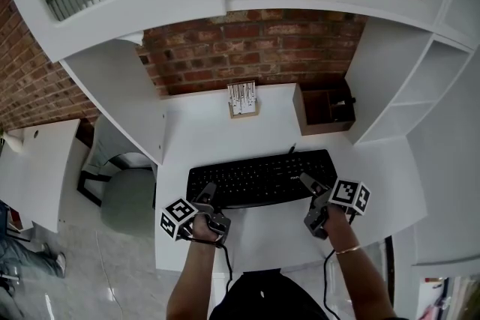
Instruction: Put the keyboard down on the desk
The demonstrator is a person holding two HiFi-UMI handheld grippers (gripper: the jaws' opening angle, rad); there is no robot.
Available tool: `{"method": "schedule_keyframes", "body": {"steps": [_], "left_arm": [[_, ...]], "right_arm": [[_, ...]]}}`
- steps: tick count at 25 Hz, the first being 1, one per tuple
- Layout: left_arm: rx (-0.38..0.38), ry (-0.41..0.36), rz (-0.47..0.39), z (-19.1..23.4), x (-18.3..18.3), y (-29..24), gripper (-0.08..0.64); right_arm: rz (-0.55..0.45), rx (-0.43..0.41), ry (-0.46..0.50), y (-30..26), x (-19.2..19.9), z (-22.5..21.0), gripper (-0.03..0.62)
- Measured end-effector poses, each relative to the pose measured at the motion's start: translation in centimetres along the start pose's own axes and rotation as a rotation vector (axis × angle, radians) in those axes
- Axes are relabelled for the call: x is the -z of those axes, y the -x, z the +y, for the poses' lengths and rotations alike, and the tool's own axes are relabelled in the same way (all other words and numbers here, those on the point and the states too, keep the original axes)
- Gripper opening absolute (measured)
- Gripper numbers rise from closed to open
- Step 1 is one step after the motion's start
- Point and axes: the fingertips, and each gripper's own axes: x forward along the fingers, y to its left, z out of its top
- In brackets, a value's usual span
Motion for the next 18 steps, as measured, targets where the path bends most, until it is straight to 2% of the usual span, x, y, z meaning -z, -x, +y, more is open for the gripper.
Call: {"method": "schedule_keyframes", "body": {"steps": [6, 11, 15, 18], "left_arm": [[-0.080, -0.109, 0.006, -0.1, 0.2, 0.1, 0.184], [-0.126, -0.185, -0.008, -0.4, 0.0, 0.4, 0.204], [-0.166, -0.244, -0.015, -0.9, -0.4, 0.7, 0.210], [-0.186, -0.231, 0.001, -0.9, -0.3, 0.9, 0.210]], "right_arm": [[0.001, 0.093, 0.112, 0.1, 0.2, -0.1, 0.248], [-0.010, 0.135, 0.174, 0.2, -0.1, 0.2, 0.262], [-0.011, 0.148, 0.187, 0.0, -0.5, 0.9, 0.264], [-0.019, 0.160, 0.160, 0.0, -0.7, 1.1, 0.264]]}}
